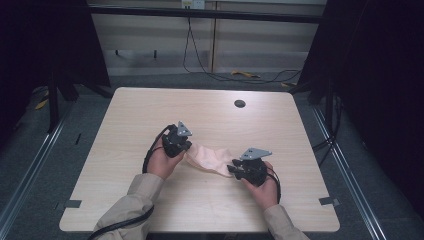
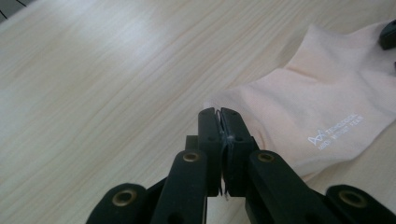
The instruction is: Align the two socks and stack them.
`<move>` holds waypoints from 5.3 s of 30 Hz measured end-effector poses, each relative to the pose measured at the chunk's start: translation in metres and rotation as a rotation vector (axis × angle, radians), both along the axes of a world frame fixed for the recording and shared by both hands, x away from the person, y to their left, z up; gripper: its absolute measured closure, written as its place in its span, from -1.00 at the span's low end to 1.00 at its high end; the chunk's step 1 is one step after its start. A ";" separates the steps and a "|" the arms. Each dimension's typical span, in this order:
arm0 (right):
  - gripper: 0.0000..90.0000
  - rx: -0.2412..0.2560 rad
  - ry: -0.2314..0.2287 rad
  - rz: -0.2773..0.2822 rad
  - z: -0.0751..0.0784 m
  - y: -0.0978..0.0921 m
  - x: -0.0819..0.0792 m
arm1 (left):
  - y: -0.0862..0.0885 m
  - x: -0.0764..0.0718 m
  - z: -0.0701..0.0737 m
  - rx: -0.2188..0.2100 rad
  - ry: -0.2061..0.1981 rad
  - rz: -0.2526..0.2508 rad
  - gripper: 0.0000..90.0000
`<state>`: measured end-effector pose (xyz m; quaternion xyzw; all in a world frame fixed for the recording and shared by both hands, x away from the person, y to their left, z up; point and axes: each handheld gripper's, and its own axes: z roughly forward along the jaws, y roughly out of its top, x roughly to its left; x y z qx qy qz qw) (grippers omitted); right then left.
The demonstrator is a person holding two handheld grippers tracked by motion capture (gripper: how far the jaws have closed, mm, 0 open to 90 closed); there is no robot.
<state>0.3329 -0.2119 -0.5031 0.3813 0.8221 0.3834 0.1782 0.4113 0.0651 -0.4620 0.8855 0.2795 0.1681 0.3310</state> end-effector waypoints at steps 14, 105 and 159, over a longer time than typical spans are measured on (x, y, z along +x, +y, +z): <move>0.48 -0.006 0.003 -0.002 0.000 0.001 0.000 | 0.034 -0.001 -0.008 -0.069 0.005 0.082 0.48; 0.51 -0.007 0.008 0.002 0.000 0.002 0.001 | 0.022 0.008 0.001 -0.154 0.098 0.187 0.03; 0.88 -0.047 -0.020 0.048 0.010 0.023 -0.015 | 0.031 0.001 -0.011 -0.133 0.105 0.150 -0.16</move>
